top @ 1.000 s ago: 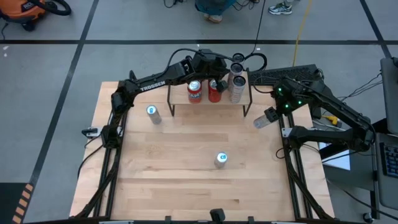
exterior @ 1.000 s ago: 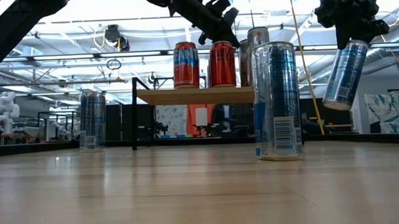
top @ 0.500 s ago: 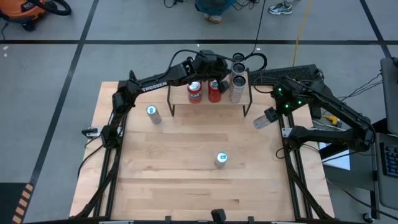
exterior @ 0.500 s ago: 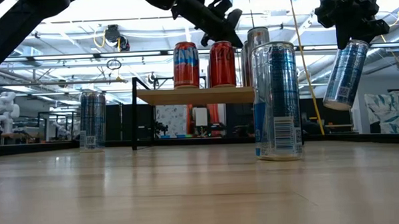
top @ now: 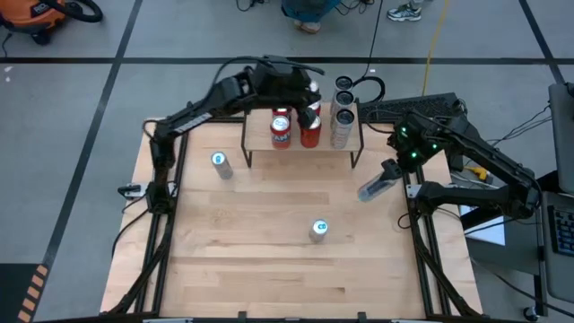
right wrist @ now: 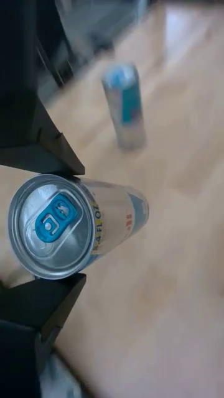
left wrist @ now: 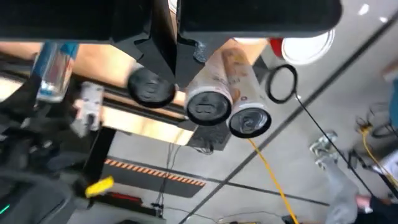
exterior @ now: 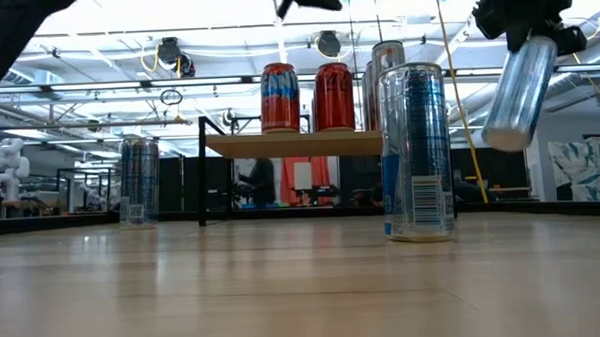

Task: Place canned beverage on shelf
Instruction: Put the top right blue soda can on the shelf

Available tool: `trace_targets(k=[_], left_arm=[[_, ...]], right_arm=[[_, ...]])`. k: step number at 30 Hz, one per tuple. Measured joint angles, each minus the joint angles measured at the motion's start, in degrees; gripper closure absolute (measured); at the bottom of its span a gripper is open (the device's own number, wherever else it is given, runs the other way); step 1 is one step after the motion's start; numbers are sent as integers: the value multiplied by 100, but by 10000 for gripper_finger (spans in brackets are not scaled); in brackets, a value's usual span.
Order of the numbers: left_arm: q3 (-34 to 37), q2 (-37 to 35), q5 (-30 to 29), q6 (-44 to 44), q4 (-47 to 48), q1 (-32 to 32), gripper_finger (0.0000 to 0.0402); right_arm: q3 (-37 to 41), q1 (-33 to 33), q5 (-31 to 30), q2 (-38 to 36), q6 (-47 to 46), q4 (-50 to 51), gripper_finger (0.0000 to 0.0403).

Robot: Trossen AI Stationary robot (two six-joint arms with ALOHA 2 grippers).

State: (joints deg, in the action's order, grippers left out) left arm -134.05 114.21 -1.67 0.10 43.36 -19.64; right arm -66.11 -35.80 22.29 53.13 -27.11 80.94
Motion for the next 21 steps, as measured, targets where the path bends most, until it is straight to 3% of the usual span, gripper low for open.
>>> trace_targets(k=[5,11,21], left_arm=[[-56,-484,168,-328,640,156,395],[-55,-840,266,-1040,1521,371,370],[-54,-879,323,-1486,1811,1371,187]], right_arm=[[0,7,989,-82,-527,-410,188],[0,266,1294,-312,-1624,-1883,188],[0,885,1139,-217,-2908,-4309,188]])
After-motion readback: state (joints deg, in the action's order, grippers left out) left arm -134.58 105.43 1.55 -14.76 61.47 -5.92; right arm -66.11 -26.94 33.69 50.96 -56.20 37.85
